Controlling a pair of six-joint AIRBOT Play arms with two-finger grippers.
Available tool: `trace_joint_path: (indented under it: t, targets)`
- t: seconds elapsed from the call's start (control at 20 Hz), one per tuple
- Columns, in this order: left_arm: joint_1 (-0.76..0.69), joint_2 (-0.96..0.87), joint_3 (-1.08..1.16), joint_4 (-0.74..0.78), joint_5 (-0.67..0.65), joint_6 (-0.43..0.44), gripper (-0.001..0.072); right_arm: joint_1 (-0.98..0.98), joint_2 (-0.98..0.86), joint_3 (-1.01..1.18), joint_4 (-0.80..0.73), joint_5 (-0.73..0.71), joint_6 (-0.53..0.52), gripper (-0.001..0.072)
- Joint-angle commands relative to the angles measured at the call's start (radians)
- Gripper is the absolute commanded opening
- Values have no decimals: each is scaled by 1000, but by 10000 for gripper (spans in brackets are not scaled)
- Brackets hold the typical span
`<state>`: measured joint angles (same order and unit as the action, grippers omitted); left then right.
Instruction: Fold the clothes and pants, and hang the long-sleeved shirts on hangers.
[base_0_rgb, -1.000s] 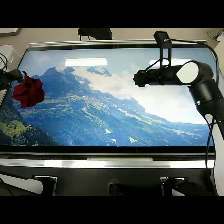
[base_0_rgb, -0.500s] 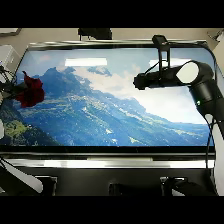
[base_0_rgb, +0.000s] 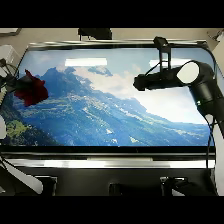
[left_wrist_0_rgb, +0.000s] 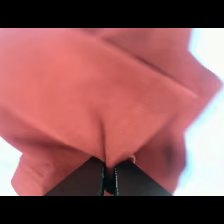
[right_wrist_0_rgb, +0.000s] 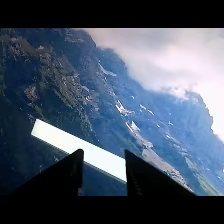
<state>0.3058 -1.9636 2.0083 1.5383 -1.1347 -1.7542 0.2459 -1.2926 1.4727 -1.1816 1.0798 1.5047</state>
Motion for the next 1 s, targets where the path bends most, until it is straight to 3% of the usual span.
trace_joint_path:
  t: [0.0,0.15,0.35,0.7,0.95]
  targets:
    - [-132,98,29,-63,-152,3,14,1,31,0,3,34,55,326]
    - [-319,201,29,-113,-291,-1,14,1,111,0,-10,58,55,326]
    - [-586,254,29,-243,-378,-92,14,1,246,0,-58,180,54,316]
    - [-1036,185,-88,-264,-235,-272,14,1,456,0,-218,423,55,319]
    - [-1209,52,-102,-284,-138,-370,17,1,558,0,-254,439,55,319]
